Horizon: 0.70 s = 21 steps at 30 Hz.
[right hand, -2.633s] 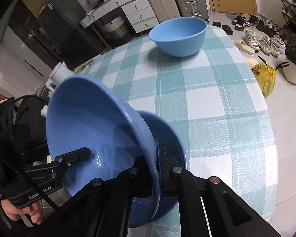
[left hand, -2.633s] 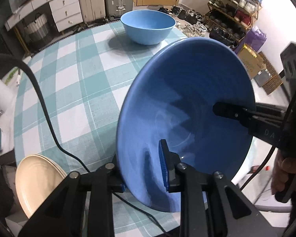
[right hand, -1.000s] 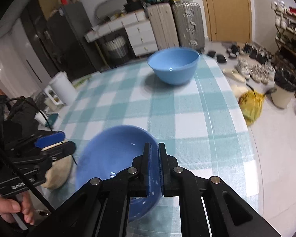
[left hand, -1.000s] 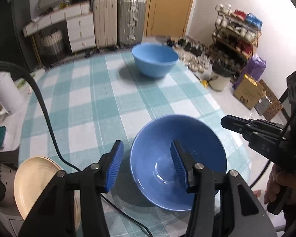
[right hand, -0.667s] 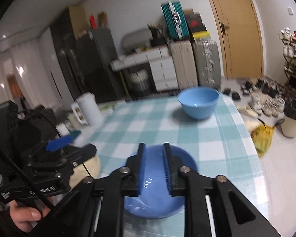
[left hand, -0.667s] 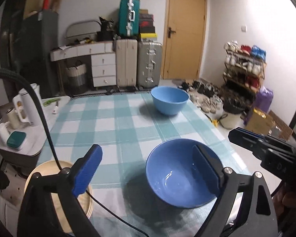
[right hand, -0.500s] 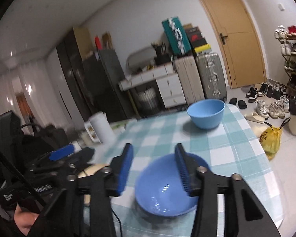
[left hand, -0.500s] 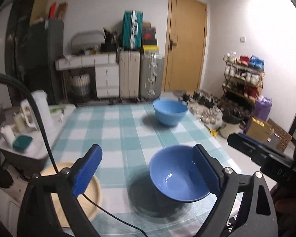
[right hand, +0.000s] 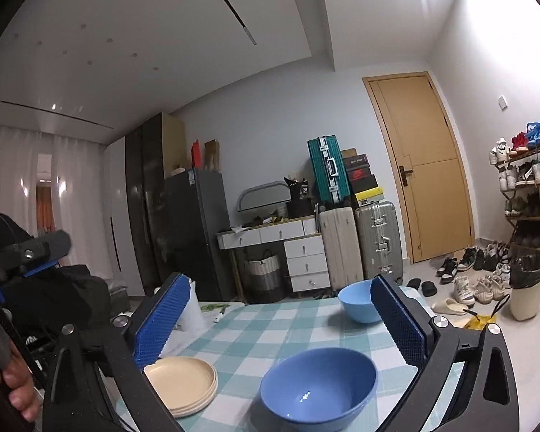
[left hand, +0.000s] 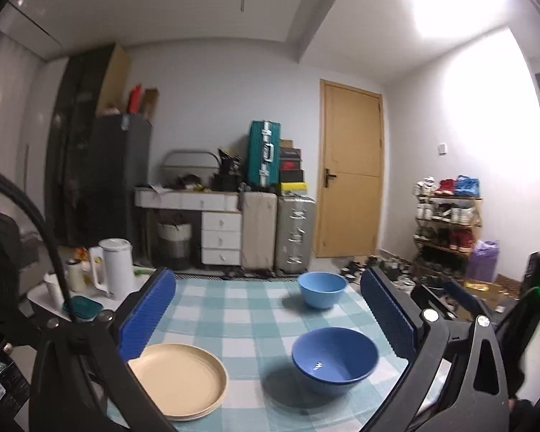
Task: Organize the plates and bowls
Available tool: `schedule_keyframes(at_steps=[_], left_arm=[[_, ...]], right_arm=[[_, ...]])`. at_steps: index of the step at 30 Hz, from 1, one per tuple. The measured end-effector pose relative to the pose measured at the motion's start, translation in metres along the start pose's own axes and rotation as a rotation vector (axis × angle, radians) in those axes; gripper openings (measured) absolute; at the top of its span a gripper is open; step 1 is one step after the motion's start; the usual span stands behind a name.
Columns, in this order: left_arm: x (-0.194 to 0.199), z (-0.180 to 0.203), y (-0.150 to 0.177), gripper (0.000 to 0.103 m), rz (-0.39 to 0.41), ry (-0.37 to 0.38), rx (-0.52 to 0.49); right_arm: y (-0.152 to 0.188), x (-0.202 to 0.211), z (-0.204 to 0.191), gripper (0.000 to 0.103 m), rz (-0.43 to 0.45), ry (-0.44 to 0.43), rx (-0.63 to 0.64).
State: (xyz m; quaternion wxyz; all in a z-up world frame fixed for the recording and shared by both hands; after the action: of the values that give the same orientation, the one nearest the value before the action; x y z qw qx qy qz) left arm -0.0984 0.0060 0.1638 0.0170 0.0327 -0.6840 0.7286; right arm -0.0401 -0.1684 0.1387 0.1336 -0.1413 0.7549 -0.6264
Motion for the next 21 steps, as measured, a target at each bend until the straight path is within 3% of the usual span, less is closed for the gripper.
schedule_keyframes(at_steps=[3, 6, 11, 21], left_arm=[[-0.019, 0.011, 0.028, 0.103, -0.026, -0.086, -0.060], [-0.039, 0.011, 0.057, 0.103, -0.080, -0.148, -0.054], [-0.080, 0.003, 0.109, 0.103, -0.287, -0.157, 0.015], [-0.097, 0.004, 0.144, 0.103, -0.427, -0.146, 0.035]], right_arm=[[0.013, 0.011, 0.005, 0.102, -0.022, 0.049, -0.052], [0.030, 0.020, 0.014, 0.102, -0.042, 0.089, -0.086], [0.064, 0.031, 0.019, 0.102, -0.104, 0.140, -0.033], [0.105, -0.001, 0.026, 0.102, -0.196, 0.135, -0.083]])
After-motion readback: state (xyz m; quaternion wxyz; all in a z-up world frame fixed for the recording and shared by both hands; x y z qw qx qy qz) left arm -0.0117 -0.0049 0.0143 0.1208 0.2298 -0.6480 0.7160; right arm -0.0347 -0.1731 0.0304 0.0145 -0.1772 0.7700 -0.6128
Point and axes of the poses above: each gripper's, at about its wrist camera, not at the fingertips, and x roughly against the way its jaws point, z to its right, y to its underside, the point moved 7 cm from there along -x, roughly the way its jaws point, and after that the axes turned 2 degrees about -y, right-handed, at the moved point
